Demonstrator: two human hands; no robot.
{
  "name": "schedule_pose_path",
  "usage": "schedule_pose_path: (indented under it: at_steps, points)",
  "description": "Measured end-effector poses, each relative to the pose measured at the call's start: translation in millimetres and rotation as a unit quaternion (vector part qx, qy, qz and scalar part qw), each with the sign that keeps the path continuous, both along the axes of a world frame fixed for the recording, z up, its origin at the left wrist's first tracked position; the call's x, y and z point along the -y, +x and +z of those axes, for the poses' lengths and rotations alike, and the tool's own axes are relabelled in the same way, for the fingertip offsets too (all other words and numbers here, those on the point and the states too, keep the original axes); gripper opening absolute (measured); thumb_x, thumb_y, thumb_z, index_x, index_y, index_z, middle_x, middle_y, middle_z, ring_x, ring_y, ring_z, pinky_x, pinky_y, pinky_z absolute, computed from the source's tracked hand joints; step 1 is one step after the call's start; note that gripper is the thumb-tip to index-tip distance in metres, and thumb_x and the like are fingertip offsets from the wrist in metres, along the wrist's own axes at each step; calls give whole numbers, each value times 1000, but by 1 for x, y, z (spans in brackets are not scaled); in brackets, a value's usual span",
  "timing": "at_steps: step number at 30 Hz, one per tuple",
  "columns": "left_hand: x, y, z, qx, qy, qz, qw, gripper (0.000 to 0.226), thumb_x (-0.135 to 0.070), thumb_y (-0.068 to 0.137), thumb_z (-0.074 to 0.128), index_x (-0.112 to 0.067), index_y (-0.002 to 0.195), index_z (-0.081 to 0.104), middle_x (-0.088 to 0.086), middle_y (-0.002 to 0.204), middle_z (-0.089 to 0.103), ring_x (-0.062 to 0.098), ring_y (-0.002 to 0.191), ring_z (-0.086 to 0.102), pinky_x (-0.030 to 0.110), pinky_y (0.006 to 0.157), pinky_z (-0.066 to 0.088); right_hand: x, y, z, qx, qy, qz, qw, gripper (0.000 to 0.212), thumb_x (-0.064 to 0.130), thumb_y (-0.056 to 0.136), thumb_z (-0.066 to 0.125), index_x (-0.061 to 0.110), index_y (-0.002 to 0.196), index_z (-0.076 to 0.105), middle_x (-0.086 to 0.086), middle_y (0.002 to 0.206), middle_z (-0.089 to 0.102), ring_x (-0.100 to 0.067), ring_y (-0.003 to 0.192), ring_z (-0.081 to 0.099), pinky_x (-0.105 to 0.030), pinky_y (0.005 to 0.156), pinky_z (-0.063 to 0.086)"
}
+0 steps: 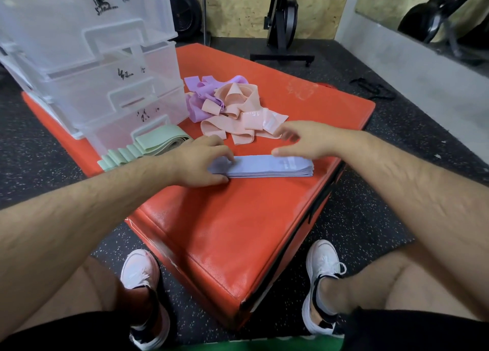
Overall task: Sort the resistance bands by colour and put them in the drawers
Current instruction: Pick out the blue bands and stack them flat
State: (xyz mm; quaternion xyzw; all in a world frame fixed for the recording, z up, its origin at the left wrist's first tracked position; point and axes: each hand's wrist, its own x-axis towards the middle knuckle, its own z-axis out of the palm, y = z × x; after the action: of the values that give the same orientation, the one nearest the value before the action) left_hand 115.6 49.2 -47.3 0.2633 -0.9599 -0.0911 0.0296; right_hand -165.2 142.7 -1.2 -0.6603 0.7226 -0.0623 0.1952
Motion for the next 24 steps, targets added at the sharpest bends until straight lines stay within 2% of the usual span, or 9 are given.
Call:
schedule_pose_path:
  at_steps: [2,4,6,8,12,16,18,20,24]
  points:
    - [-7,-10,0,-22,-22,-18,999,51,-63,74,60,-39,119,56,-9,124,47,18,117,48,42,95,43,-2,-9,8,-21,-24,-70,997,52,52,85,71,25,128,58,5,113,61,-19,103,61,-32,92,48]
    - [-12,-21,-1,-34,-43,-38,998,47,-57,79,64,-37,121,56,-10,125,46,19,116,45,40,94,40,-6,-18,9,-39,23,-118,992,45,45,87,71,17,121,61,1,104,64,-21,92,63,-35,85,53]
    - [-15,-31,-4,-35,-45,-52,997,47,-57,81,62,-37,123,55,-11,125,45,17,114,45,38,94,39,-8,-25,4,24,118,-150,981,39,37,89,70,9,114,61,-6,99,68,-20,81,69,-40,72,61]
    - [-15,-36,-7,-27,-30,-61,997,47,-58,82,60,-36,123,55,-11,124,46,15,109,44,37,93,39,-10,-30,0,105,165,-190,962,35,33,90,70,8,114,62,-11,104,69,-21,84,74,-34,64,59]
    - [-16,-39,-10,-13,-16,-61,998,49,-63,79,52,-36,120,54,-11,120,47,10,98,36,40,92,43,-8,-29,-6,198,183,-247,930,35,21,86,74,9,117,62,-13,108,71,-21,87,74,-32,66,58]
    - [-16,-39,-10,-11,-12,-53,998,51,-67,77,47,-38,118,53,-12,120,48,15,102,43,43,92,44,-5,-22,-9,234,213,-284,905,24,15,86,71,12,108,63,-1,79,57,-13,65,54,-23,53,41]
    - [-16,-39,-11,-16,-11,-54,998,51,-67,77,47,-38,118,53,-13,119,48,15,103,44,43,92,43,-3,-21,-12,220,214,-291,906,19,19,84,72,15,100,62,2,69,50,-10,58,47,-22,51,39]
    - [-15,-39,-11,-17,-12,-53,998,51,-67,76,47,-39,119,52,-14,120,47,15,105,44,42,93,43,-2,-20,-13,205,212,-284,912,21,22,82,73,17,100,63,3,69,49,-10,55,45,-22,51,38]
    - [-17,-41,-13,-18,-18,-56,998,49,-65,76,48,-40,118,51,-16,120,46,16,106,45,42,94,43,-5,-21,-4,223,207,-261,916,23,19,84,74,12,104,65,-2,77,61,-13,52,53,-26,53,42]
